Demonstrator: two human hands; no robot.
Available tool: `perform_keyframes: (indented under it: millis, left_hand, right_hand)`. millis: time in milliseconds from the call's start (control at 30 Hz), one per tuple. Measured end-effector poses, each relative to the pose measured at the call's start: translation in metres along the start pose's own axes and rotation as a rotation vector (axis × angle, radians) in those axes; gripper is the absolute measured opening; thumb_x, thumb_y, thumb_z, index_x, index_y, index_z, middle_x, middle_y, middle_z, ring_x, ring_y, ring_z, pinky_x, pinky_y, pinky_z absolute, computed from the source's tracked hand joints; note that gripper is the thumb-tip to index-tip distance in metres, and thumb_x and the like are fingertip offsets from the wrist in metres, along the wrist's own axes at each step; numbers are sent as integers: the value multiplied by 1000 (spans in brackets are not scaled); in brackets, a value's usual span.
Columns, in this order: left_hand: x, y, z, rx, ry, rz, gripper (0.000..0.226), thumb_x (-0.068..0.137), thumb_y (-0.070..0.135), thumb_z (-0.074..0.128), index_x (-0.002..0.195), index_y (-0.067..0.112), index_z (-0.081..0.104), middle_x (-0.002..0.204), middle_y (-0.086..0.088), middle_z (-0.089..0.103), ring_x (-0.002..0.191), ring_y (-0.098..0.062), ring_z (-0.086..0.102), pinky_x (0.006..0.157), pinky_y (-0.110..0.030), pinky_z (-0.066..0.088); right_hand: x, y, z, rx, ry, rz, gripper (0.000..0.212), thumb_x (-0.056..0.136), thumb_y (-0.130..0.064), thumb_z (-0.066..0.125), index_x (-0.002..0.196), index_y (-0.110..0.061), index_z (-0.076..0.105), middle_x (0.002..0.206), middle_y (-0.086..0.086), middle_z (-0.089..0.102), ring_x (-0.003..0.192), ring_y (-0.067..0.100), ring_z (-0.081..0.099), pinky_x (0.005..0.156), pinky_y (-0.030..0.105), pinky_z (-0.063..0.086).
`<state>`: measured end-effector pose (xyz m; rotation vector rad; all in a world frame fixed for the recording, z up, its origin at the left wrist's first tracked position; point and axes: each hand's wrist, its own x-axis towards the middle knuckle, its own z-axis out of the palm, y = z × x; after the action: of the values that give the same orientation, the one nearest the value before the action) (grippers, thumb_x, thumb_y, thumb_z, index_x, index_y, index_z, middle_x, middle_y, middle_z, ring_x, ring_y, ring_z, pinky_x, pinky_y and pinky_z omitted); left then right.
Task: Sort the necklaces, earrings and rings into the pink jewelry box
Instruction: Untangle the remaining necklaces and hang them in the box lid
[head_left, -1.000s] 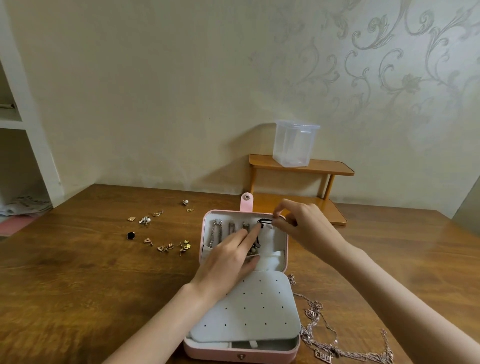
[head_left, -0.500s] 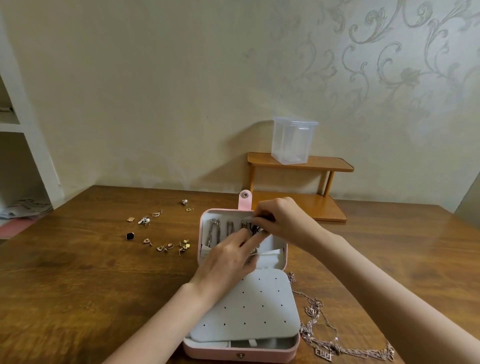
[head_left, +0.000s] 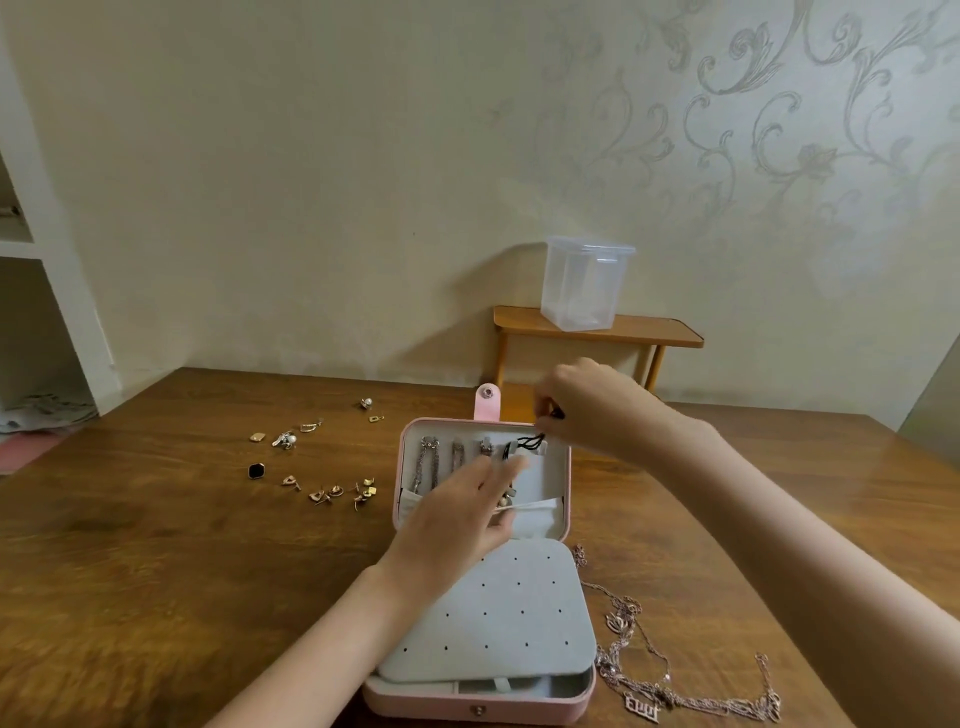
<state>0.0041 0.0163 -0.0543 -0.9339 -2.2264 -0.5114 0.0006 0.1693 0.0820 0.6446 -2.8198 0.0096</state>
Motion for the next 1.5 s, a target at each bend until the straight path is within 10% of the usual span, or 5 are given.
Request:
perform_keyframes:
  millis: [700,967,1133,1267,1500]
  left_hand:
    - [0,4,-9,-165,-70,-109,62,73,6,73,125,19,41,104,-4,59,90,-15,61,74,-20,47]
    - [5,6,-13,-190,-104,-283,37,90,26,55,124,16,42,103,7,42,91,-10,46,77,-18,39]
    - [4,7,-15,-145,-94,-245,47,88,25,59,130,12,42,103,4,45,82,-10,50,72,-8,40]
    - [3,4,-9,-121,-45,-167,47,65,10,81,105,6,57,82,13,31,59,-4,28,62,9,24]
    - [0,3,-4,-14,34,-113,70,58,16,85,116,6,46,79,-1,53,61,-12,53,62,-17,43]
  right_hand:
    - [-44,-38,47,-404,-73,-275,30,97,-1,32,123,2,46,110,17,62,91,32,62,63,33,34]
    - [-22,-14,39,-170,200,-328,15,82,-20,68,70,-14,60,55,-4,56,41,14,37,38,22,26]
    - [11,-8,20,-161,19,-161,45,92,-36,53,130,-12,44,107,6,64,89,24,61,64,27,40]
    - [30,-4,15,-106,-232,-78,43,85,-37,62,115,-7,62,102,8,64,81,20,55,56,21,38]
    - [46,-8,3,-112,-273,-107,33,80,-37,69,95,-7,69,71,0,56,69,19,52,51,23,37]
